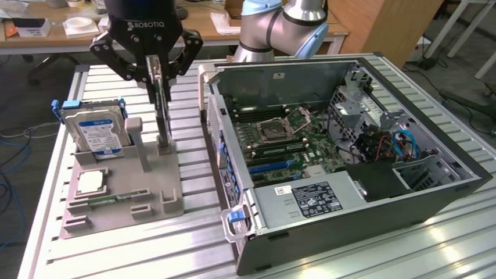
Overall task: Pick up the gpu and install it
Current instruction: 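Pick up the gpu and move the gpu toward the slot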
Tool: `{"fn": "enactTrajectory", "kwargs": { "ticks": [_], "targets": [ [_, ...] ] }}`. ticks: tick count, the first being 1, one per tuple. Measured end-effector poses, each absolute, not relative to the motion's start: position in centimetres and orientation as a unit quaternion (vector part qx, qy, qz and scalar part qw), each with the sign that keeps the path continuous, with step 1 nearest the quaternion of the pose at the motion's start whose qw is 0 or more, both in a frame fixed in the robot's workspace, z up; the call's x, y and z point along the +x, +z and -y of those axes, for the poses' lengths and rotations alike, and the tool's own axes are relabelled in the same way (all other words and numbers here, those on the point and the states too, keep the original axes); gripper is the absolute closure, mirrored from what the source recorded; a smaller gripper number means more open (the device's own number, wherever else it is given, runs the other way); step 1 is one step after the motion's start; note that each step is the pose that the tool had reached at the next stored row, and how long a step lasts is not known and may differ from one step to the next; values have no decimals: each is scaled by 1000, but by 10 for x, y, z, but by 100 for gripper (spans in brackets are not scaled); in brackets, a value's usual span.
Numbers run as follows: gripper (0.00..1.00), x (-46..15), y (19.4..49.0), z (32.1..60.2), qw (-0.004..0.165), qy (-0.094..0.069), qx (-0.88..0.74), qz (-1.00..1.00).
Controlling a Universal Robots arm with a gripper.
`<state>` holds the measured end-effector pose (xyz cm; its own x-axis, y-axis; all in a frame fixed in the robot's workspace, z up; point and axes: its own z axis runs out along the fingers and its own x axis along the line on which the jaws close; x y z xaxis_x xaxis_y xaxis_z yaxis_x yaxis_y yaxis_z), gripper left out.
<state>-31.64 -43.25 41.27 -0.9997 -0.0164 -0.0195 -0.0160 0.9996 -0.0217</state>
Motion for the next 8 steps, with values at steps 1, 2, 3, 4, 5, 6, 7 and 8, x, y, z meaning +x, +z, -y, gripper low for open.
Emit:
{"fn": "enactTrajectory", "kwargs": {
  "ticks": [1, 2, 3, 4, 5, 6, 7, 8],
  "targets": [
    [74, -316, 414, 433, 10, -11, -8, -1000],
    [74, -316, 414, 433, 10, -11, -8, -1000],
    [74, -316, 414, 433, 10, -11, -8, -1000],
    [74, -316, 414, 433, 10, -11, -8, -1000],
    [74, -316, 414, 433, 10, -11, -8, -1000],
    [74, -316, 414, 433, 10, -11, -8, -1000],
    [74, -316, 414, 432, 10, -11, -8, -1000],
    [74, -314, 414, 432, 10, -11, -8, -1000]
  ]
}}
